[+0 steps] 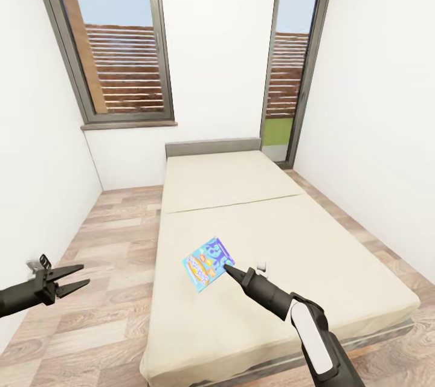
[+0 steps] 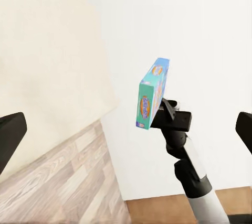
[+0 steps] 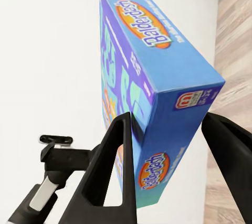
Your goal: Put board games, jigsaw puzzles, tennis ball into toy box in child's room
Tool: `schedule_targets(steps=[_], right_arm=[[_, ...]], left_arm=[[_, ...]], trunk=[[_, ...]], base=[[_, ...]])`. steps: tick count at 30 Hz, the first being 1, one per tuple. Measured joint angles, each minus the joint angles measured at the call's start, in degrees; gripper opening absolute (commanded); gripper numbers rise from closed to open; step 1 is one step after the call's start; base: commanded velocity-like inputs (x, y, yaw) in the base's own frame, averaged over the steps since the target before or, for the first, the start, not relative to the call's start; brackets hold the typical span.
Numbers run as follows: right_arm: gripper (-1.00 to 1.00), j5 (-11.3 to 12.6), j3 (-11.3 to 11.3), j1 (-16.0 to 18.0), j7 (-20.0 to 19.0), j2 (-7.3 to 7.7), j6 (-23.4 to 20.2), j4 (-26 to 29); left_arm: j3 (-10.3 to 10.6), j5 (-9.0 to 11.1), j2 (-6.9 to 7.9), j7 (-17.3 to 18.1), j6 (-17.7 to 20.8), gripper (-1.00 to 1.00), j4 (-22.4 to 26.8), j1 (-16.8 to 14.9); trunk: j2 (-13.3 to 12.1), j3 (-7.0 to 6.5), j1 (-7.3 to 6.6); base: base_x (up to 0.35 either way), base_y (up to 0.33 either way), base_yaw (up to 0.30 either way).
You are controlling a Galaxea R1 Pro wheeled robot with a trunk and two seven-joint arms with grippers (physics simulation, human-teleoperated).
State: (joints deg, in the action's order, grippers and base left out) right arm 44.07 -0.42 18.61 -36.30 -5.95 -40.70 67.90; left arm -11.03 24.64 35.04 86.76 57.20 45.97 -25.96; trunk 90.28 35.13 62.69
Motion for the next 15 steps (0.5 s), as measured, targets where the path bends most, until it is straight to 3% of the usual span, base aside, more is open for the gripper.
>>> schedule_targets(steps=[6, 15], right_arm=[[-1.00, 0.03, 0.01, -0.01, -0.06, 0.07, 0.09, 0.03], [-1.00, -0.07, -1.12, -0.03, -0.01, 0.05, 0.22, -0.03]], left_arm=[[0.73, 0.02, -1.34, 0.00, 0.38, 1.00, 1.82, -0.03], [0.73, 0.09, -1.41, 0.41, 0.29, 1.00, 2.00, -0.04]], trunk=[[-2.41, -1.08, -1.32], [-6.02, -2.69, -3.28]], base=[[-0.001, 0.000, -0.016], [-0.166, 0.000, -0.237]])
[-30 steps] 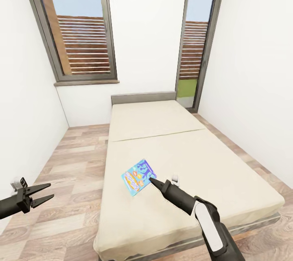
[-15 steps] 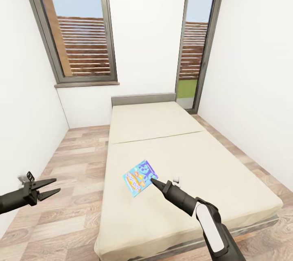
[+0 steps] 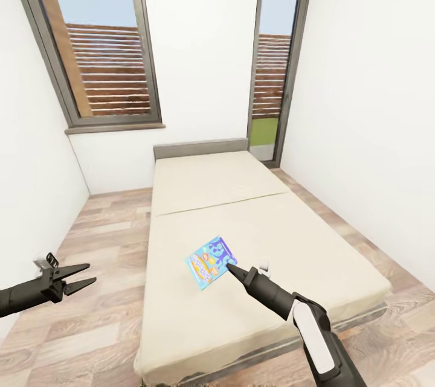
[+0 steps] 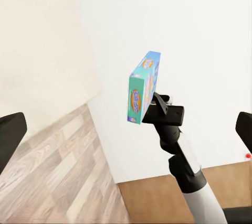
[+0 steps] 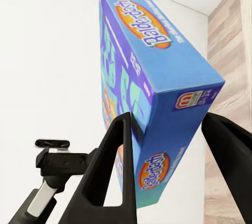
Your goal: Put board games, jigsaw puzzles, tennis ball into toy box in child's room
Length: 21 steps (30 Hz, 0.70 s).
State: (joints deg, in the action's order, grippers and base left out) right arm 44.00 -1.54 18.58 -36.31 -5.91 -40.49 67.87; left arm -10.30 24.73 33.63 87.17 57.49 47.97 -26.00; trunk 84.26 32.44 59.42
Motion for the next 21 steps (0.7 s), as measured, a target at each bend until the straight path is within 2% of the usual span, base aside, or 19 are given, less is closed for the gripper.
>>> schedule_targets(steps=[10, 21], right_arm=[[-1.00, -0.21, -0.24, 0.00, 0.02, 0.00, 0.03, -0.01], [-1.00, -0.16, -0.23, 0.01, 0.02, -0.03, -0.02, -0.02]], left_arm=[[0.01, 0.01, 0.00, 0.02, 0.00, 1.00, 0.00, 0.00], [-0.01, 0.03, 0.01, 0.01, 0.00, 1.00, 0.02, 0.05]], trunk=[[-4.01, -1.80, -2.22], [-8.42, -3.77, -4.63]], base=[[-0.027, 0.000, -0.275], [0.000, 0.000, -0.038]])
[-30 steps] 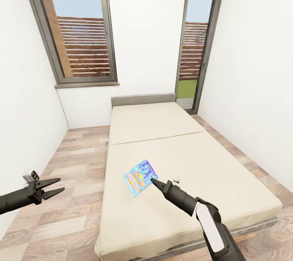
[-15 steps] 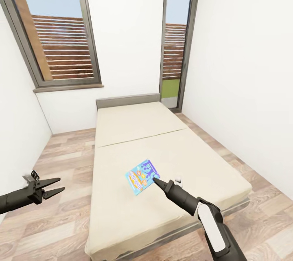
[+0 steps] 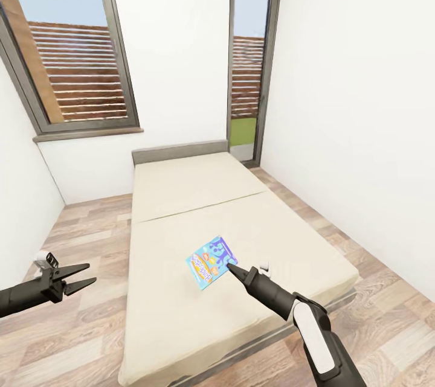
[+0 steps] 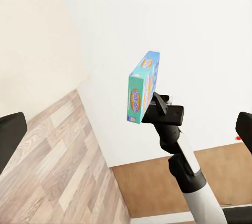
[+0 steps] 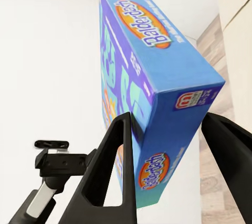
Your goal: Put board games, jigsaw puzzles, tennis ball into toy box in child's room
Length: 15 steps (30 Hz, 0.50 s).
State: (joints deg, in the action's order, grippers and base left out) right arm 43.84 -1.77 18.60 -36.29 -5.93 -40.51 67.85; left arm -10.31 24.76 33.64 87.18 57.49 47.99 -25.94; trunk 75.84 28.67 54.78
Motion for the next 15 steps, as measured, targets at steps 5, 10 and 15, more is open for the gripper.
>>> schedule_targets(steps=[5, 10, 15], right_arm=[[-1.00, 0.11, -0.02, -0.03, -0.10, 0.08, 2.25, -0.02], [-1.00, 0.19, 0.05, -0.08, -0.23, 0.10, 3.18, -0.05], [-1.00, -0.07, 0.05, -0.07, 0.09, 0.10, 3.27, -0.02]], left_arm=[[0.00, -0.04, 0.00, 0.00, 0.00, 1.00, 0.00, 0.00], [0.00, -0.04, 0.00, 0.00, 0.00, 1.00, 0.03, -0.02], [-0.02, -0.01, -0.02, 0.00, 0.00, 1.00, 0.04, 0.01]], trunk=[[-2.01, -0.90, -1.10], [-4.01, -1.80, -2.20], [-6.02, -2.69, -3.30]], base=[[0.000, 0.000, 0.000], [0.000, 0.000, 0.000], [0.000, 0.000, 0.000]])
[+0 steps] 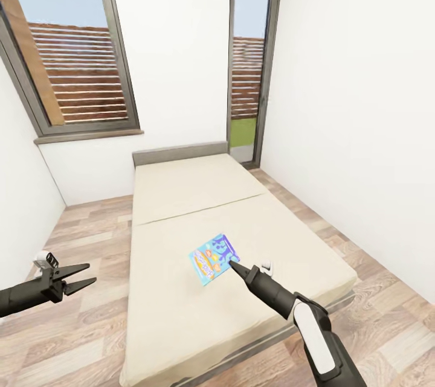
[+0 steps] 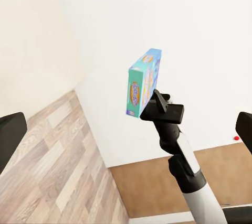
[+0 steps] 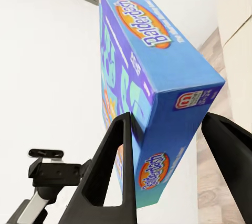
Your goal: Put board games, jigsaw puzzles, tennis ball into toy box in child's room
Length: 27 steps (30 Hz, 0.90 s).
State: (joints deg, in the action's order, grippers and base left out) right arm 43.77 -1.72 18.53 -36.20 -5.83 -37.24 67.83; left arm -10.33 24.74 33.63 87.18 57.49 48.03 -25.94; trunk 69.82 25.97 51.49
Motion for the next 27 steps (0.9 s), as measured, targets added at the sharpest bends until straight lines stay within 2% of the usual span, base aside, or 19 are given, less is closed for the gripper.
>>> schedule_targets(steps=[2, 5, 8, 27], right_arm=[[-1.00, -0.20, -0.04, 0.10, 0.98, 0.17, -0.15, 0.02], [-1.00, -0.07, -0.05, 0.09, 3.64, 1.54, -0.27, 0.04], [-1.00, 0.52, -0.01, 0.08, 4.29, 2.40, -0.30, 0.03], [-1.00, 0.47, 0.04, 0.00, 4.20, 2.61, 0.02, 0.03]], left_arm=[[0.01, -0.02, -0.02, 0.00, 0.00, 1.00, 0.02, -0.02], [0.01, 0.01, -0.02, 0.00, 0.00, 1.00, 0.04, -0.03], [0.02, -0.04, -0.06, -0.05, 0.00, 1.00, 0.04, -0.01], [0.10, -0.09, -0.08, -0.25, 0.07, 1.00, 0.03, -0.05]], trunk=[[-0.80, -0.36, -0.44], [-2.01, -0.90, -1.10], [-3.21, -1.44, -1.76], [-10.84, -4.87, -5.93]], base=[[0.000, 0.000, 0.000], [0.000, 0.000, 0.000], [0.000, 0.000, 0.000], [0.000, 0.000, -0.018]])
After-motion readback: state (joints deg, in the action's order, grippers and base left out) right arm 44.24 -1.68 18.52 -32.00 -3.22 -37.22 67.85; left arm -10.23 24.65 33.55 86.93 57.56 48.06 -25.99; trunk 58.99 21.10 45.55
